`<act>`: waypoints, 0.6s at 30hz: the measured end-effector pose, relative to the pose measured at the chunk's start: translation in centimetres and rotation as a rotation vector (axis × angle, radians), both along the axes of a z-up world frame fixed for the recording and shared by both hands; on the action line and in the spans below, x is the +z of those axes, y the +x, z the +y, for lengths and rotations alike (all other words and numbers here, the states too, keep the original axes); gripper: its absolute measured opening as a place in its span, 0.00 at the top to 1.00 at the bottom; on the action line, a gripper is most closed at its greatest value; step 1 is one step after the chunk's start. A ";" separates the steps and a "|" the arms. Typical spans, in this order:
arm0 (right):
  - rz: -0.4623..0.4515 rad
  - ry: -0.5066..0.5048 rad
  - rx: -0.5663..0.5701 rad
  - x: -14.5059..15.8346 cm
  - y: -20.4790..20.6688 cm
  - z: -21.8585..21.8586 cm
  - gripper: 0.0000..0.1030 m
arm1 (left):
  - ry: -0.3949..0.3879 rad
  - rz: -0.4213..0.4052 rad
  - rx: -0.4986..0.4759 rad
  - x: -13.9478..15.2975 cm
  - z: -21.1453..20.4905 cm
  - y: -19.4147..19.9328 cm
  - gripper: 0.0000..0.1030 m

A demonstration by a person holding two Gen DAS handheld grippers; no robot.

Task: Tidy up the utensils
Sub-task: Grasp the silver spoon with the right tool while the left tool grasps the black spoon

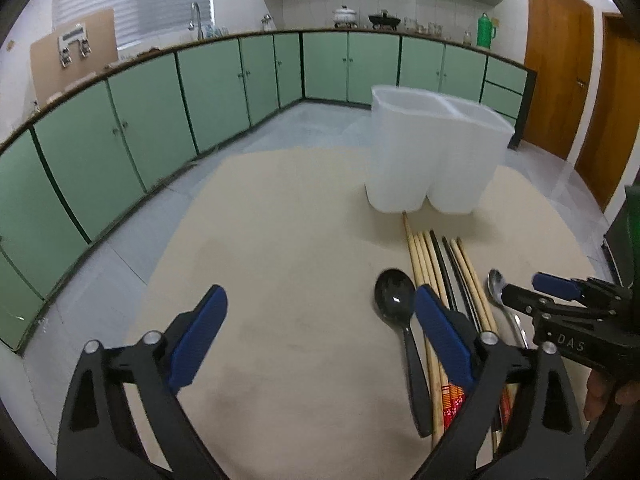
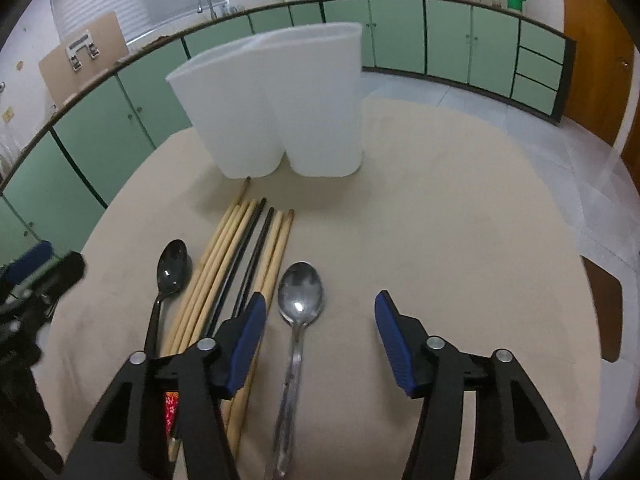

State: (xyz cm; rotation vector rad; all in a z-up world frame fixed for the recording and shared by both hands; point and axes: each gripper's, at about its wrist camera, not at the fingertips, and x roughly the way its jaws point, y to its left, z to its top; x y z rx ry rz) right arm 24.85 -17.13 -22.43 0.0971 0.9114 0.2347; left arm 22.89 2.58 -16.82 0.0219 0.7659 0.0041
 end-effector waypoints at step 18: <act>-0.002 -0.038 0.010 -0.7 0.1 -0.6 0.73 | 0.001 0.124 -0.064 -4.4 -2.7 2.9 0.17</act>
